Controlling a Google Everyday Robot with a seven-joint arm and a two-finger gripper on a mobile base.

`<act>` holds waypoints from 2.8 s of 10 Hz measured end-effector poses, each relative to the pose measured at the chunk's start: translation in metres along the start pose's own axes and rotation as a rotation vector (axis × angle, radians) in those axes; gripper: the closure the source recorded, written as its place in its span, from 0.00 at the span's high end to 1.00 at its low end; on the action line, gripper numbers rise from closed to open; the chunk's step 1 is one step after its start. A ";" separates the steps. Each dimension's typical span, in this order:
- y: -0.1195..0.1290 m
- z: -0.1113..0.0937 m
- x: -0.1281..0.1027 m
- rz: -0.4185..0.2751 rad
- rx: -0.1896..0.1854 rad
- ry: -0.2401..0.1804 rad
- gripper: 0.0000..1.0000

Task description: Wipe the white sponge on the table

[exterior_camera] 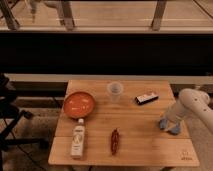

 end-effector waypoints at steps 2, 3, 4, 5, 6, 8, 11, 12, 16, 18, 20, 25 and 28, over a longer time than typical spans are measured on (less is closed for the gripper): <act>0.022 -0.007 -0.002 -0.005 0.007 0.031 0.00; 0.034 -0.008 -0.005 -0.005 0.003 0.044 0.00; 0.048 -0.011 -0.013 -0.017 0.002 0.066 0.00; 0.059 -0.012 -0.022 -0.031 0.000 0.078 0.00; 0.073 -0.012 -0.027 -0.035 -0.003 0.087 0.00; 0.098 -0.008 -0.039 -0.049 -0.020 0.092 0.00; 0.128 -0.002 -0.061 -0.084 -0.049 0.092 0.00; 0.131 0.000 -0.073 -0.110 -0.055 0.091 0.00; 0.146 0.008 -0.137 -0.247 -0.088 0.093 0.00; 0.149 0.015 -0.165 -0.314 -0.119 0.096 0.00; 0.141 0.024 -0.187 -0.368 -0.144 0.093 0.00; 0.113 0.037 -0.232 -0.472 -0.173 0.088 0.00; 0.095 0.037 -0.250 -0.519 -0.182 0.081 0.00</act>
